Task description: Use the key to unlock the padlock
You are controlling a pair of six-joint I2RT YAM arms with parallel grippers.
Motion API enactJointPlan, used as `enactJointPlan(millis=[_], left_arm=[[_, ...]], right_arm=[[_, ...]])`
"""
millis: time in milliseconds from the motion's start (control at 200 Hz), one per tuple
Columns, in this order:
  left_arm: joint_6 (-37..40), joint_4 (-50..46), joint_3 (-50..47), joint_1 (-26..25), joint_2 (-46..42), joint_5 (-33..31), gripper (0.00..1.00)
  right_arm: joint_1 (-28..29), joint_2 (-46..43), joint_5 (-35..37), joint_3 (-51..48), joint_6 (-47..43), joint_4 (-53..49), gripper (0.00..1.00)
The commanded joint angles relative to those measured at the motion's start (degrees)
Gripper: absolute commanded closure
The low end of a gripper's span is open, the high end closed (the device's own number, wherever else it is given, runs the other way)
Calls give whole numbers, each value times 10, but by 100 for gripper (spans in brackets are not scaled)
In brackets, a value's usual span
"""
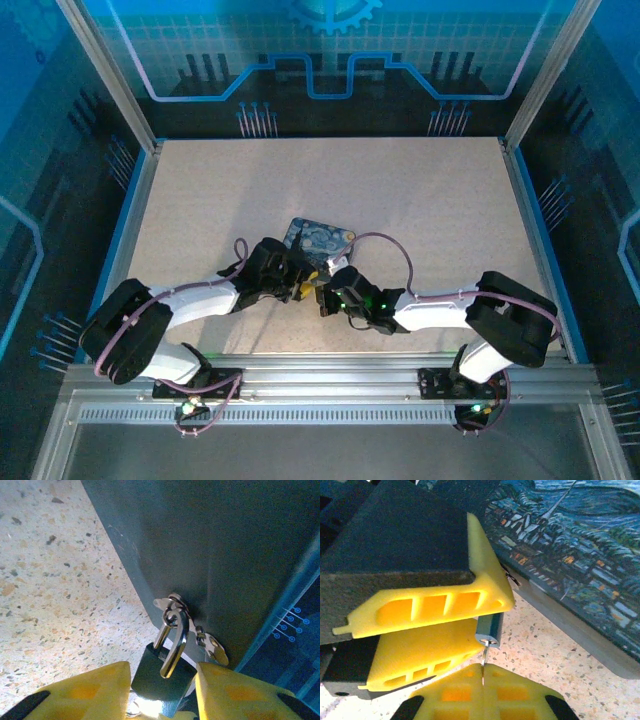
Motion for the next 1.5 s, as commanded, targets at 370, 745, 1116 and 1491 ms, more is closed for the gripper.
enactJointPlan(millis=[370,745,1116,1491], left_arm=[[92,-156,49,28,-74,-11,35],[180,-221,62,90,-117,-6,31],[379,-259,104,199,-97,51,25],[500,-304,238,212,56,77,24]], right_arm=[[-18,2,-23,-38,72,58,100],[-46,39,-77,-90,172,186,98],[-58,77,-92,-96,200,237,97],[-61,87,-94,-94,199,241,96]])
